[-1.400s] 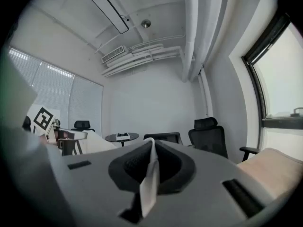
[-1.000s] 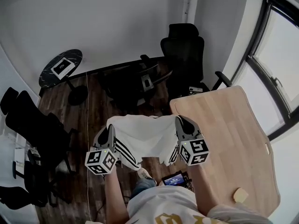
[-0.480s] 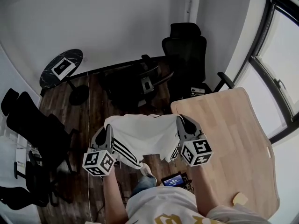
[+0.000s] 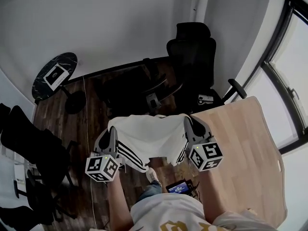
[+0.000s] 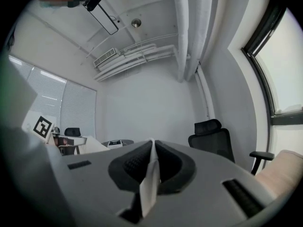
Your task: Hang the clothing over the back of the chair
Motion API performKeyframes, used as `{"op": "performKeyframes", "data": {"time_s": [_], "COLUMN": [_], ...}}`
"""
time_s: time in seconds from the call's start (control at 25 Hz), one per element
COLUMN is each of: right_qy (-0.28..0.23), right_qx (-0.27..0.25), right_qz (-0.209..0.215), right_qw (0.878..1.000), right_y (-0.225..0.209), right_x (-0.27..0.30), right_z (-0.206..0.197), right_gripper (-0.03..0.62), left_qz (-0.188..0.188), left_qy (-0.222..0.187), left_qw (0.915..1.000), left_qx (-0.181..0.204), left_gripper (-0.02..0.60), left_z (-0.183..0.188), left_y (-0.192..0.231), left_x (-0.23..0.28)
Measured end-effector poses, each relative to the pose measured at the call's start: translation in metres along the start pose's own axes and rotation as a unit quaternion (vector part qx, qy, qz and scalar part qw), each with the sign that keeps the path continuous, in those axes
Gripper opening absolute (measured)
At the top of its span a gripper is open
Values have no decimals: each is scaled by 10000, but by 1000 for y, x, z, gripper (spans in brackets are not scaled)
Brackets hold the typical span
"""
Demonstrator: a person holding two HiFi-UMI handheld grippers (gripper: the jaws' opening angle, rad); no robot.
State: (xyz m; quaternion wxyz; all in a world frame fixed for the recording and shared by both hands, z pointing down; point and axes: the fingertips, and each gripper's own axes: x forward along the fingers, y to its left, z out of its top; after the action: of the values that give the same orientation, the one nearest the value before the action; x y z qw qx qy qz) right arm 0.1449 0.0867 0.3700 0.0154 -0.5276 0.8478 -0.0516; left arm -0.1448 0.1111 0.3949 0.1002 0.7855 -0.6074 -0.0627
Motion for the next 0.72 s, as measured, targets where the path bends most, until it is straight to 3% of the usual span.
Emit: {"op": "performKeyframes", "data": {"time_s": [0.4,0.72], "right_qy": [242,245], "right_qx": [22,-2], "right_qz": [-548,-767], "right_qw": [9982,9968], "right_y": [-34,-45], "right_x": [115,150], "right_z": [-11,-10], "right_gripper": [17,17], "left_qz": [-521,-938], "left_qy": [314,355], "left_qw": [9981,9949], "left_qx": [-22,-58], "left_gripper": [31,31], "left_z": [-1,-1], "left_y": [55,63], "left_x": [129,175]}}
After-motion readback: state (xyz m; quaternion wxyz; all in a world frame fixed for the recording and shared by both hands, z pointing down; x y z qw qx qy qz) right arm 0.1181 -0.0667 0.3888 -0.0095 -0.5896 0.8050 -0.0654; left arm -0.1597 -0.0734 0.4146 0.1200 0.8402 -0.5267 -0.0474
